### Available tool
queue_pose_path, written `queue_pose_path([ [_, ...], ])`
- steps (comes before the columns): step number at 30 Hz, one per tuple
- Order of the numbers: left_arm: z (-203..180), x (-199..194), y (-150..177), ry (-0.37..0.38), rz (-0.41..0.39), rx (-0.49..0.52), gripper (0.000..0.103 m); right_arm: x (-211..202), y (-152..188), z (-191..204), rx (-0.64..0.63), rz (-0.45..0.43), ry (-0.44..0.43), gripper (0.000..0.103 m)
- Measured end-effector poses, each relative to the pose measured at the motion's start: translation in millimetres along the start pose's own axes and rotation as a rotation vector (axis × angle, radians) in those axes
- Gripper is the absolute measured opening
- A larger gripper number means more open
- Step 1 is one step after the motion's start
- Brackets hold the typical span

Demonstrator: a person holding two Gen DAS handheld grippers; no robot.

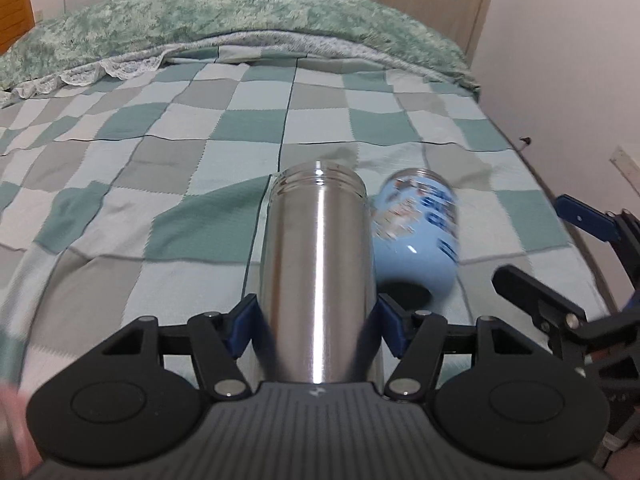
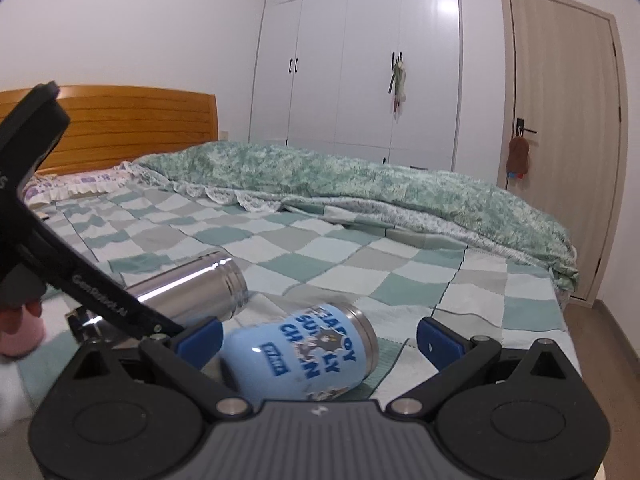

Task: Flip cup upright
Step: 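Close the right tool's fingers around the silver tumbler's body, then lift the silver tumbler with the right tool and rotate it upright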

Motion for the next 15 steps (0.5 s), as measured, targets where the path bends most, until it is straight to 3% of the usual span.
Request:
queue_pose_path([
  [5,0.6,-53.7,32.3,0.036,0.004,-0.001,0.063,-50.6,-14.8,24.3,0.043,-0.016,-0.015,0.103],
  [9,4.6,-90.2,69.3,0.058,0.018,-0.016,0.063,-88.7,-17.6,54.2,0.004,0.017,0.001,0.103],
  [15,15.3,-117.2,123.6,0.075,0.044,-0.071,0.063,-133.6,-8.9,97.0,-0.030,0.071,0.003,0.103],
])
Point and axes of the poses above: each gripper's, at about its wrist camera, not at the fingertips, and x roughly the way its jaws point, z to its left, y to its underside, the point moved 10 cm from there along x, roughly the way its jaws point, and after that the axes turned 6 degrees about -x, right-handed, at the moved point
